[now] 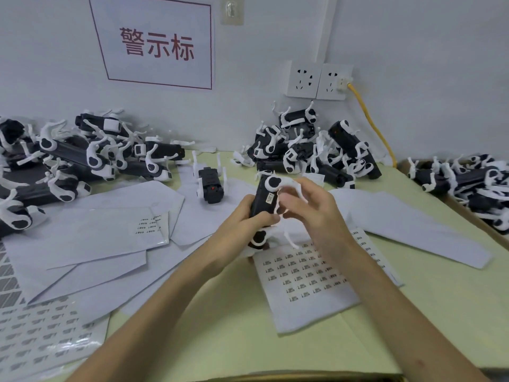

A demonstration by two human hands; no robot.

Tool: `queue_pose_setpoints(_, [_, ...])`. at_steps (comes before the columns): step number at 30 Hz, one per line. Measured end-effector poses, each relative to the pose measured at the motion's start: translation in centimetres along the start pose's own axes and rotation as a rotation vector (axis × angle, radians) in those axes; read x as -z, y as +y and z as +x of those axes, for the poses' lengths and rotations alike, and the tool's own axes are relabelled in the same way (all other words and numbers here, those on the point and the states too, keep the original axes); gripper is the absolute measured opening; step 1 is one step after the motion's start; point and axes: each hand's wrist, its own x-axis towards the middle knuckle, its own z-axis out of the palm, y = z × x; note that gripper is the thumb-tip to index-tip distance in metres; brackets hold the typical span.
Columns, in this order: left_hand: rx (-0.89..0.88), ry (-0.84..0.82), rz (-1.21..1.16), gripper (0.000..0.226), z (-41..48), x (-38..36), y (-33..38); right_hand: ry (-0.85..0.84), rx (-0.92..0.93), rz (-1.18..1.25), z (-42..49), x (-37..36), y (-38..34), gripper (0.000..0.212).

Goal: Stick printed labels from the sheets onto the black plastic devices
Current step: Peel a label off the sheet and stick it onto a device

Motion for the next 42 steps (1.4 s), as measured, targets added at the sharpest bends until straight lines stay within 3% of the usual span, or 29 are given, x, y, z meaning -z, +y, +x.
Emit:
queue_pose_setpoints(3, [-0.015,-0.011,0.006,0.041,-0.2,0.2,0.4,0.075,-0.025,-0.036,0.1,0.3,-0.4,0.049])
queue_pose_setpoints(9, [-0.102,-0.032,0.091,0.028,-0.3,0.8,0.8,0.162,-0.009,-0.277,-0.1,0.5,-0.4,0.044])
queue_pose_setpoints(13, [-0.107,0.017,0.039,0.048,-0.4,0.8,0.9,-0.145,-0.057,-0.175,0.0,2.1,-1.2,0.050])
queue_pose_setpoints(16, [-0.014,0.140,-0.031,0.061,0.0,1.2,1.0,-0.160,-0.109,-0.158,0.2,3.2,-1.4,0.049])
queue_pose_setpoints(20, [0.046,0.266,-0.158,0.066,0.5,1.6,1.0,-0.324,-0.243,-0.145,-0.3,4.9,-1.2,0.039])
queue_pose_setpoints(22, [0.060,0.320,-0.238,0.061,0.5,1.4,0.9,-0.274,-0.310,-0.149,-0.1,5.0,-1.0,0.041])
queue_pose_setpoints(24, [0.038,0.368,-0.254,0.051,0.7,1.4,0.8,-0.129,-0.438,-0.115,0.3,5.1,-0.9,0.056])
queue_pose_setpoints(26, [0.015,0.410,-0.246,0.043,1.0,1.6,0.5,0.042,-0.517,-0.065,0.6,5.9,-1.0,0.056])
queue_pose_setpoints(28, [0.017,0.434,-0.262,0.038,1.3,1.8,0.3,0.246,-0.500,0.134,0.8,7.3,-1.3,0.054])
queue_pose_setpoints(30, [0.026,0.440,-0.268,0.037,1.5,1.8,0.1,0.416,-0.342,0.682,0.5,9.2,-1.8,0.061])
queue_pose_setpoints(32, [0.022,0.434,-0.255,0.036,1.6,1.7,0.0,0.392,-0.047,1.264,-0.1,11.3,-2.2,0.069])
queue_pose_setpoints(33, [0.017,0.430,-0.247,0.037,1.6,1.6,-0.1,0.355,0.076,1.382,-0.4,12.2,-2.5,0.068])
queue_pose_setpoints(35, [0.005,0.430,-0.240,0.036,1.6,1.5,-0.1,0.391,0.136,1.264,-0.5,12.9,-2.5,0.062])
queue_pose_setpoints(38, [-0.007,0.427,-0.221,0.034,1.6,1.2,-0.1,0.492,-0.031,0.972,0.1,11.9,-1.9,0.054])
queue_pose_setpoints(42, [-0.001,0.427,-0.199,0.028,1.4,1.2,0.0,0.506,-0.182,0.590,0.8,9.2,-1.7,0.040])
